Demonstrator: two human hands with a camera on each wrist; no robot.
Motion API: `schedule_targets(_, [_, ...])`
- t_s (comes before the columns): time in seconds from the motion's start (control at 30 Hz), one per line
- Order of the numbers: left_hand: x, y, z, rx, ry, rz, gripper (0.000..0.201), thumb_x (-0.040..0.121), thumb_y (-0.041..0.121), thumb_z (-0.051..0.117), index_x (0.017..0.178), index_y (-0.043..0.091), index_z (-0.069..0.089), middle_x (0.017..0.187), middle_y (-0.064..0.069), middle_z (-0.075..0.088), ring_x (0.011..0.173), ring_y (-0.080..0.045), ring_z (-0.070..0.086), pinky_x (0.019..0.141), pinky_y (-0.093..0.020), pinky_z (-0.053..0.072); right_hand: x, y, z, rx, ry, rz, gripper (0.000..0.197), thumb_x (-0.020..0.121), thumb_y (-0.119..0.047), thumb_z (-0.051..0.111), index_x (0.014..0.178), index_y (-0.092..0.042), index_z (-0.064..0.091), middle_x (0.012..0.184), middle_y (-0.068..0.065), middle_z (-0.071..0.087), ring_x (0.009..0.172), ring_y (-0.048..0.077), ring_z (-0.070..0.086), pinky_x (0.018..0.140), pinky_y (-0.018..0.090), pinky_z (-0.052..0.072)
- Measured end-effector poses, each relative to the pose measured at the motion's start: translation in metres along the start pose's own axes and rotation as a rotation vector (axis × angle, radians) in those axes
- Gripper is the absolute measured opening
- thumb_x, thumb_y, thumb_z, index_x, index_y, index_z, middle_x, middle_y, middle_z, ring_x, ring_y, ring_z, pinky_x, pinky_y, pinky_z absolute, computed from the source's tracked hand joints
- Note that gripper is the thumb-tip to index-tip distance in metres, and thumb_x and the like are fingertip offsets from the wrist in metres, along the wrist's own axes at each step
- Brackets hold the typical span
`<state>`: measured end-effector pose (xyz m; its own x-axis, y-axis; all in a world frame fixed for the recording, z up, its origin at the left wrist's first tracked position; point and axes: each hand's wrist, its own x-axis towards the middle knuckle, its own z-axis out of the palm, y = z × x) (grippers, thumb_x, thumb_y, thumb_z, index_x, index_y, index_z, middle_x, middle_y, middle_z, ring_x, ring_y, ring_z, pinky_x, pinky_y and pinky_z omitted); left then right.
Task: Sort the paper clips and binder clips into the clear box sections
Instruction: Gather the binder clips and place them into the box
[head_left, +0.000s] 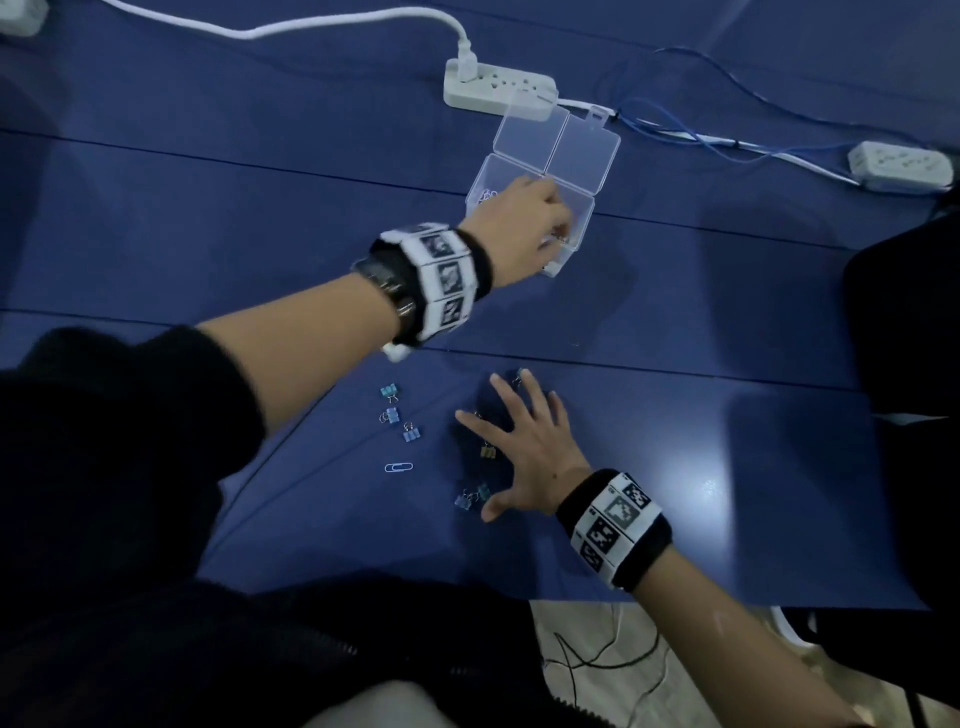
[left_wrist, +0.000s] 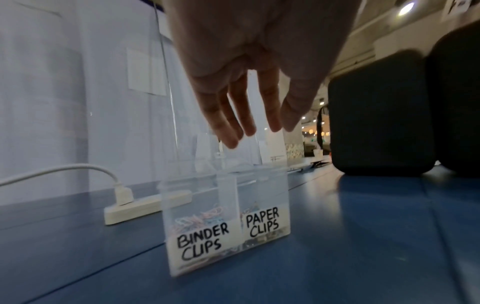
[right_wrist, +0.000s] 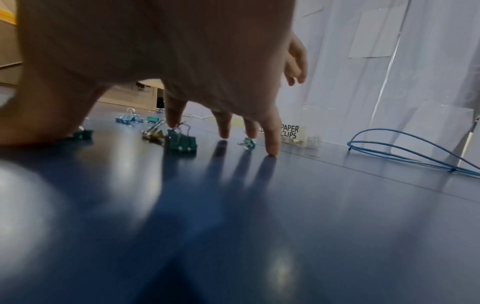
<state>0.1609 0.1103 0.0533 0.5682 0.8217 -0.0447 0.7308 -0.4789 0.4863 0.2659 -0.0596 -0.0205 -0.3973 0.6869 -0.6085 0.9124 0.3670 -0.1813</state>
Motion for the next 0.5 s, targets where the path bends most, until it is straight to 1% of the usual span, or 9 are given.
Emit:
schedule_targets(0.07, [-0.033,-0.010,-0.006,-0.020,-0.092,-0.008,0.028,0.088,0.012,0.051,0.114,0.006,0.060,0.120,-0.017,0.054,0.114,-0.032,0.050,0.096,-0.037,0.041,0.001,-0.001,-0.001,0.013,0.004,-0.020,0.104,0.061,-0.058,0.071,0.141,-0.045,0.006,0.156,0.005,-0.014,0.141,0.033,-0.019,0.112,0.061,-0.004])
schedule_targets(0.13, [-0.071,-0.022,-0.006,0.049,-0.303,-0.137,0.034,0.086,0.015,0.057,0.119,0.009,0.056,0.120,-0.016,0.051,0.112,-0.032,0.052,0.094,-0.034,0.039,0.000,0.000,0.000,0.067,0.072,-0.024,0.089,0.068,-0.055,0.068,0.141,-0.044,0.018,0.157,0.005,-0.002,0.143,0.030,-0.007,0.114,0.058,0.002])
schedule_targets(0.2, [-0.108,-0.034,0.001,0.164,-0.544,-0.295,0.054,0.079,0.024,0.068,0.128,0.015,0.047,0.126,-0.014,0.045,0.112,-0.032,0.052,0.091,-0.035,0.042,-0.001,0.003,-0.003,0.128,0.174,0.003,0.067,0.076,-0.048,0.063,0.136,-0.040,0.033,0.155,0.003,0.013,0.142,0.028,0.009,0.112,0.050,0.014])
schedule_targets(0.27, [-0.136,-0.040,0.013,0.206,-0.712,-0.411,0.084,0.067,0.034,0.079,0.137,0.019,0.033,0.131,-0.013,0.036,0.115,-0.033,0.050,0.092,-0.041,0.047,0.001,0.006,-0.007,0.207,0.268,0.048,0.049,0.083,-0.038,0.059,0.130,-0.035,0.047,0.151,0.002,0.025,0.134,0.027,0.023,0.106,0.044,0.022])
schedule_targets(0.3, [-0.145,-0.041,0.020,0.191,-0.738,-0.452,0.095,0.063,0.037,0.082,0.139,0.021,0.028,0.133,-0.012,0.032,0.117,-0.034,0.047,0.093,-0.044,0.048,0.003,0.007,-0.008,0.245,0.303,0.070,0.043,0.084,-0.032,0.059,0.127,-0.032,0.051,0.148,0.002,0.030,0.130,0.027,0.028,0.104,0.042,0.025])
schedule_targets(0.33, [-0.151,-0.040,0.026,0.160,-0.730,-0.482,0.101,0.060,0.038,0.084,0.140,0.021,0.024,0.133,-0.012,0.030,0.118,-0.034,0.045,0.093,-0.045,0.049,0.005,0.008,-0.010,0.281,0.331,0.090,0.040,0.085,-0.027,0.059,0.125,-0.030,0.053,0.146,0.003,0.033,0.127,0.027,0.031,0.103,0.041,0.027])
schedule_targets(0.37, [-0.154,-0.038,0.032,0.117,-0.696,-0.501,0.101,0.060,0.036,0.084,0.140,0.021,0.023,0.132,-0.013,0.029,0.117,-0.034,0.045,0.092,-0.046,0.050,0.006,0.009,-0.010,0.318,0.353,0.107,0.041,0.085,-0.022,0.059,0.125,-0.028,0.054,0.145,0.004,0.033,0.125,0.026,0.033,0.103,0.041,0.029])
schedule_targets(0.43, [-0.157,-0.030,0.043,0.025,-0.599,-0.516,0.089,0.065,0.028,0.082,0.135,0.019,0.028,0.128,-0.013,0.030,0.111,-0.034,0.048,0.089,-0.043,0.051,0.006,0.012,-0.011,0.388,0.379,0.149,0.052,0.083,-0.016,0.063,0.131,-0.027,0.047,0.146,0.006,0.031,0.124,0.027,0.031,0.107,0.041,0.031])
schedule_targets(0.5, [-0.157,-0.022,0.053,-0.039,-0.527,-0.524,0.070,0.074,0.014,0.074,0.131,0.017,0.034,0.127,-0.014,0.031,0.108,-0.033,0.050,0.090,-0.041,0.051,0.002,0.016,-0.010,0.417,0.369,0.218,0.069,0.078,-0.018,0.069,0.137,-0.030,0.036,0.148,0.006,0.025,0.126,0.027,0.027,0.110,0.042,0.031])
